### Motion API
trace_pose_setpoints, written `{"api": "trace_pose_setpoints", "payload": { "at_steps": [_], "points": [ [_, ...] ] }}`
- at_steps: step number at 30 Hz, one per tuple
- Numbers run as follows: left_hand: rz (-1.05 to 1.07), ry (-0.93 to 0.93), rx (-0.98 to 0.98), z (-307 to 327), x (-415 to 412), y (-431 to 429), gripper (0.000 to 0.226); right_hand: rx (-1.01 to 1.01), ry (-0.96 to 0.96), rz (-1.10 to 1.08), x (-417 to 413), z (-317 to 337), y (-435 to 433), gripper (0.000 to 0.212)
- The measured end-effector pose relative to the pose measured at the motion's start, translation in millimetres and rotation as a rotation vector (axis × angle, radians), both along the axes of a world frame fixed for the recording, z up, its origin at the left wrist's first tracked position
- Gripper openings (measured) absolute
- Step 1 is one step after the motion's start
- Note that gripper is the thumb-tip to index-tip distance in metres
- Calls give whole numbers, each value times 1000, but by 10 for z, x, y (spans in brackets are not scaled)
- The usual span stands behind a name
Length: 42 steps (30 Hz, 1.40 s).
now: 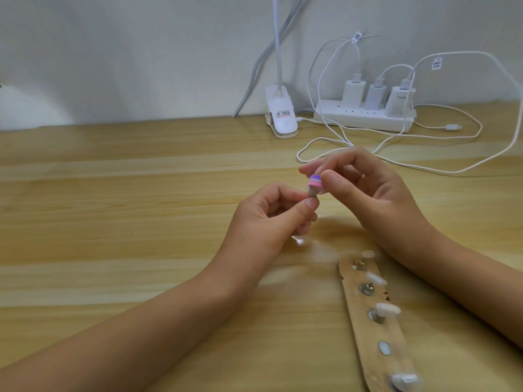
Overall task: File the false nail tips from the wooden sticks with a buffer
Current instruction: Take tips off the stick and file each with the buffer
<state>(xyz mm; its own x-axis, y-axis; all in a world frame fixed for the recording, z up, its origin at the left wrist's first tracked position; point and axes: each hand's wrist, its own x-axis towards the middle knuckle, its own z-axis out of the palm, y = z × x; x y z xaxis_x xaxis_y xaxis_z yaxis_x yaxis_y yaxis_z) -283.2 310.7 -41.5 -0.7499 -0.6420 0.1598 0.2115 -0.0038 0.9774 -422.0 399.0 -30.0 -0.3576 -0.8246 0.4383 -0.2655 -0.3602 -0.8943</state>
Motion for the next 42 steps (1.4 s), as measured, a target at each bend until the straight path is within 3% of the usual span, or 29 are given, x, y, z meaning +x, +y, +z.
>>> {"api": "trace_pose_setpoints", "payload": {
  "at_steps": [7,20,42],
  "points": [
    [-4,-14,-8,-5,5,-5,12,70,-100,24,-43,3,-17,22],
    [-8,-30,-20,-10,11,-15,10,52,-31,12,-35,-18,-3,15],
    [-1,1,-6,-34,8,-30,13,15,-58,-47,3,-52,-7,20]
  ]
}}
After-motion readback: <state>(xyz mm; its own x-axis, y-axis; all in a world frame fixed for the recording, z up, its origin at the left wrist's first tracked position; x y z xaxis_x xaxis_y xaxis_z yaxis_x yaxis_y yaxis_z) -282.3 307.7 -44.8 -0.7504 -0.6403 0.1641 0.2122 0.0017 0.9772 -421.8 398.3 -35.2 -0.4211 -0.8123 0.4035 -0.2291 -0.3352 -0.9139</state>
